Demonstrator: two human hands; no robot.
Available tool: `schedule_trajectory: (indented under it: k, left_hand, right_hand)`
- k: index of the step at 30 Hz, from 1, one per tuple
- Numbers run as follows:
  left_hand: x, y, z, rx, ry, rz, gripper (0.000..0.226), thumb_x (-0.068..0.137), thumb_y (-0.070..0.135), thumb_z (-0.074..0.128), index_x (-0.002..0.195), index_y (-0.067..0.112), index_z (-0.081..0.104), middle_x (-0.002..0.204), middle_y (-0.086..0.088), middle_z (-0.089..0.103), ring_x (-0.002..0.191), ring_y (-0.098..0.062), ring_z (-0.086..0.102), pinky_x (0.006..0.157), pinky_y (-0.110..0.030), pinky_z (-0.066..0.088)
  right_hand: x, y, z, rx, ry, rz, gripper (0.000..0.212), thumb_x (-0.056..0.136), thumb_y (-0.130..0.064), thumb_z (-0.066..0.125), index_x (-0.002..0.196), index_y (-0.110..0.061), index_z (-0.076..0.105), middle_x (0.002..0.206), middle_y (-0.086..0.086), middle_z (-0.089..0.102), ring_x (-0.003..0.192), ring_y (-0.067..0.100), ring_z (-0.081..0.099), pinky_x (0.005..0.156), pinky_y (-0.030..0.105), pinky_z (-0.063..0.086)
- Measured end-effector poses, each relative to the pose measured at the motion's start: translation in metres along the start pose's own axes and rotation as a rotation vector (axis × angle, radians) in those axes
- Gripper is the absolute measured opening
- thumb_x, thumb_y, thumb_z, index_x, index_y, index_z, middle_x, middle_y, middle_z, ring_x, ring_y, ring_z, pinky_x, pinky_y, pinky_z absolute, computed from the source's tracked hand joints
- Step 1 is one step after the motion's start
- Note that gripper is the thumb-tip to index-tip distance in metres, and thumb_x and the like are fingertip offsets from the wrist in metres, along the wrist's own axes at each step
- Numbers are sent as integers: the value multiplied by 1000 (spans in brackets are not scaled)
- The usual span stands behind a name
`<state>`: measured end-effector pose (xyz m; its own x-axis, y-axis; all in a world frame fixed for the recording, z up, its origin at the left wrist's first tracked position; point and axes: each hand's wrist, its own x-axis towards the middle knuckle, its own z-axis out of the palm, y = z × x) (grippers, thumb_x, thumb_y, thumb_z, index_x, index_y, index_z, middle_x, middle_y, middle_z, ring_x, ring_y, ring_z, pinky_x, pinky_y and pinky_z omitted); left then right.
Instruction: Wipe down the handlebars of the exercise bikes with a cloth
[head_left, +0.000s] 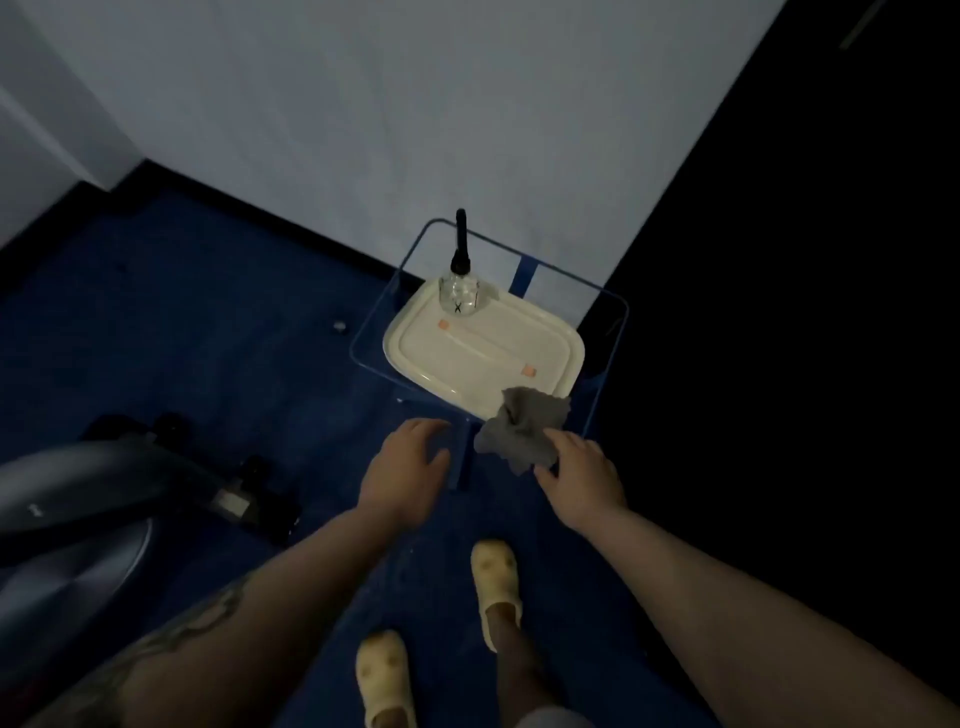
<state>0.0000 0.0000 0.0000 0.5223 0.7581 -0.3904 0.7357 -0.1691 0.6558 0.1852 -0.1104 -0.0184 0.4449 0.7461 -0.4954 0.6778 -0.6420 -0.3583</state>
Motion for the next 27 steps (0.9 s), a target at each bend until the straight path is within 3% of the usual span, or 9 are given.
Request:
schedule_trajectory:
  k: [5,8,12,16,18,22,27]
  left_hand:
    - [20,-13,31,-61,-4,-91,38,92,22,53,130,22,52,136,3,51,125,-16,46,103,-29,36]
    - [18,-22,50,-107,-14,-134,37,92,21,52,129,23,53,135,3,51,124,-16,46,103,-29,37]
    - [13,-31,67,-163,-15,-202,36,93,21,52,128,25,53,135,5,50,125,-14,45,100,-26,35]
    - [13,-30,67,-227,19,-247,36,93,18,52,129,23,54,133,3,51,124,-14,46,97,-22,33]
    - [12,-27,60,-273,59,-261,36,93,17,53,128,23,54,131,5,51,123,-12,46,96,-21,33]
    - [-2,-23,26,-346,159,-282,36,92,15,55,128,21,55,127,5,52,117,-9,48,97,-21,34]
    - [-43,-29,-41,-422,359,-312,34,90,14,57,124,23,58,120,6,56,110,-10,53,99,-30,43]
  right_hand:
    - [51,5,18,-27,-80,1,52,92,-31,57,140,-21,39,140,0,47,130,21,37,109,38,32]
    - [65,4,32,-23,-143,-19,42,89,-30,63,128,-21,50,130,0,55,123,21,44,103,41,39]
    - [74,4,40,40,0,-3,15,92,-29,59,100,-17,66,102,2,66,93,19,60,70,33,51]
    - [79,4,31,-68,66,-51,19,93,-28,57,77,-19,63,85,3,68,74,14,57,51,26,39]
    - [77,1,24,-62,110,-109,21,94,-28,55,74,-20,57,84,1,66,74,14,55,52,27,38]
    - [62,-24,8,124,173,-261,13,97,-29,49,94,-18,57,94,-7,57,80,12,55,63,32,48]
    - [28,-94,-10,284,235,-469,11,96,-30,49,90,-22,54,84,-11,56,73,6,53,60,26,45]
